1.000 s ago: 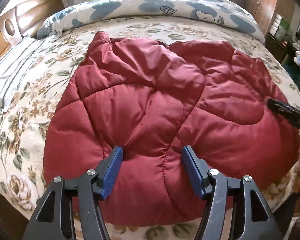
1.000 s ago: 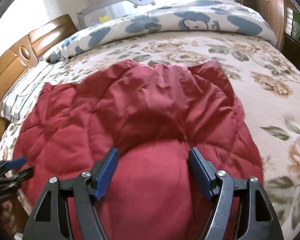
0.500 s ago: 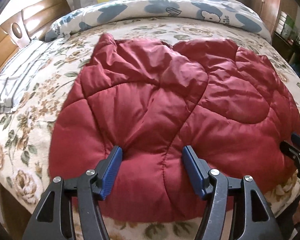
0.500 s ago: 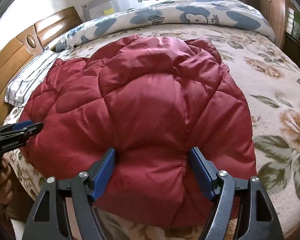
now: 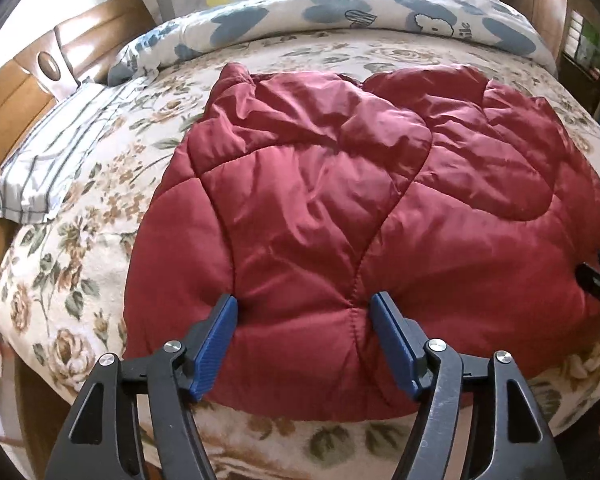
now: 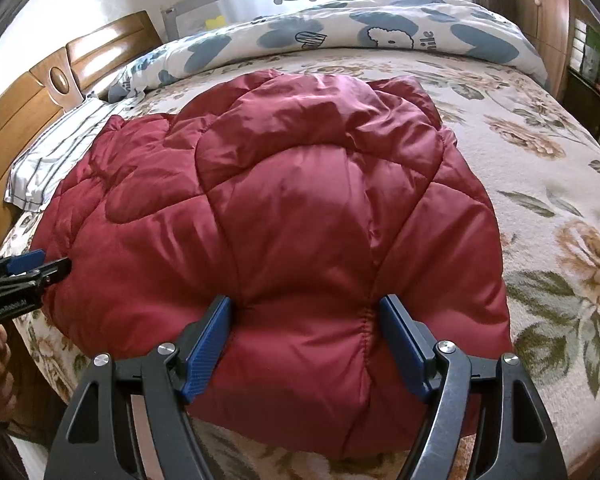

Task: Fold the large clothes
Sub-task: 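Press and smooth the folded jacket bundle with both open grippers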

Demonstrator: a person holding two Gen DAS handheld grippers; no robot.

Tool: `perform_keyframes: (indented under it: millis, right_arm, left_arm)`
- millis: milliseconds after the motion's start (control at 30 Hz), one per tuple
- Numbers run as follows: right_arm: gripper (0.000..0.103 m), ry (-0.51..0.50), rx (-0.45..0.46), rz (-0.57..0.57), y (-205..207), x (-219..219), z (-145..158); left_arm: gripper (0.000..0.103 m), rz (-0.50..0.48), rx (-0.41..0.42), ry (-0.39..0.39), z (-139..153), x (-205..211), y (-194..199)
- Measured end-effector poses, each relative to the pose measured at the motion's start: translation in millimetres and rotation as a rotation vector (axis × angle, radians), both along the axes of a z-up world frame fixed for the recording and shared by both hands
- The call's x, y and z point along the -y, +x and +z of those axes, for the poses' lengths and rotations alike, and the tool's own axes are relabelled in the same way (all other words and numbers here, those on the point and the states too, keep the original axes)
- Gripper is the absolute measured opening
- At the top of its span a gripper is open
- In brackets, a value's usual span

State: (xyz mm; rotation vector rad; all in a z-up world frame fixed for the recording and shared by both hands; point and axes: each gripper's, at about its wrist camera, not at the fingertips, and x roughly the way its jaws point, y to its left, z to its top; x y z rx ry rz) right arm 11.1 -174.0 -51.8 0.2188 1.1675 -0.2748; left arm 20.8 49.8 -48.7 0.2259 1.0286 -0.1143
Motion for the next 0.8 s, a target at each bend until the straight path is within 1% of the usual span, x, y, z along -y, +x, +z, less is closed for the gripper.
perform_keyframes:
  millis: [333, 400, 533, 633, 700, 733, 800]
  right_arm:
    - [0.077, 0.002, -0.005, -0.007, -2, 0, 2]
    - [0.077, -0.009, -0.003, -0.012, -1, -1, 7]
    - [0.077, -0.042, 0.034, 0.02, 4, -12, 23]
    - [0.077, -0.033, 0.051, 0.042, 10, -20, 30]
    - [0.077, -0.029, 0.047, 0.055, 16, -22, 29]
    - [0.077, -0.023, 0.043, 0.06, 18, -23, 29]
    - [0.077, -0.007, 0.042, 0.066, 25, -23, 29]
  left_arm:
    - [0.07, -0.005, 0.01, -0.006, -3, -2, -1]
    - [0.07, -0.006, 0.01, -0.009, -3, -3, -1]
    - [0.071, -0.005, 0.008, -0.013, -3, -4, 0]
    - [0.071, -0.004, 0.005, -0.014, -2, -4, 1]
    - [0.071, 0.002, 0.003, -0.028, 2, -5, 2]
    - [0.071, 0.006, 0.01, -0.048, 7, -7, 3]
    - [0.071, 0.02, 0.033, -0.049, 16, -10, 8]
